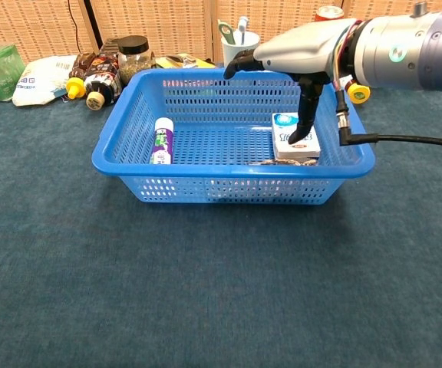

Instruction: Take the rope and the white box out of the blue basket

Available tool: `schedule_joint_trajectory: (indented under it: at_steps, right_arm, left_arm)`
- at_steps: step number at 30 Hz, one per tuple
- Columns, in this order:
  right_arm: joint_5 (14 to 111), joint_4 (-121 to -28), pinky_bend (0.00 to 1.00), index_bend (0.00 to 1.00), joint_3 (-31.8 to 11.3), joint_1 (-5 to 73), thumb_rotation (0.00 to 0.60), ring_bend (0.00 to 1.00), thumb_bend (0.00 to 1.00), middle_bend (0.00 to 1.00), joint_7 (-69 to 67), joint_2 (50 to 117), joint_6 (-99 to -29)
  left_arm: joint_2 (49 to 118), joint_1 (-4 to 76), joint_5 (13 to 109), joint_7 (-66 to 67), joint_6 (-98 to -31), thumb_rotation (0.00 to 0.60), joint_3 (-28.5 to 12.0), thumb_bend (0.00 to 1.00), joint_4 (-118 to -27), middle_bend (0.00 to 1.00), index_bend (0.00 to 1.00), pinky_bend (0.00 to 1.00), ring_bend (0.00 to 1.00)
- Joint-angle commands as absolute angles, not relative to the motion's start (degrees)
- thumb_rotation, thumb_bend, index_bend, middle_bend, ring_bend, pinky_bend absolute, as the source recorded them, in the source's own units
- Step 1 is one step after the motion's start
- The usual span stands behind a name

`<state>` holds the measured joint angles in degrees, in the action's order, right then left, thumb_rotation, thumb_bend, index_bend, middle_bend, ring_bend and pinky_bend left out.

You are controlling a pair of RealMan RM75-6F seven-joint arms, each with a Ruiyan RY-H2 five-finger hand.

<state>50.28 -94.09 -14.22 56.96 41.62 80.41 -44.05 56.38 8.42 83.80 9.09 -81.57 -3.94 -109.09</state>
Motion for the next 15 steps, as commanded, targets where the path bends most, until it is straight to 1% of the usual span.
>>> schedule_joint_trajectory:
  at_steps: [1,8,15]
  right_arm:
    - [48.9,-92.2,0.0,0.05,-12.7,58.6,0.6,0.0,0.0,0.0,41.8,81.1,-42.5]
    - [45.2,-90.9,0.0,0.05,-10.6,61.2,0.6,0.0,0.0,0.0,41.3,81.0,-39.6]
    - [42.9,-90.6,0.0,0.03,-8.4,63.8,0.6,0.0,0.0,0.0,41.4,80.7,-38.1]
  left_arm:
    - [56.6,8.7,83.3,9.1,-81.1,0.6,-4.1,0.08,-108.8,0.0,0.0,0.0,0.0]
    - [57.2,9.4,81.9,9.5,-80.0,0.6,-4.4,0.08,-108.2,0.0,0.0,0.0,0.0]
    - [57.6,9.8,81.0,9.6,-79.4,0.6,-4.5,0.08,-107.6,0.0,0.0,0.0,0.0]
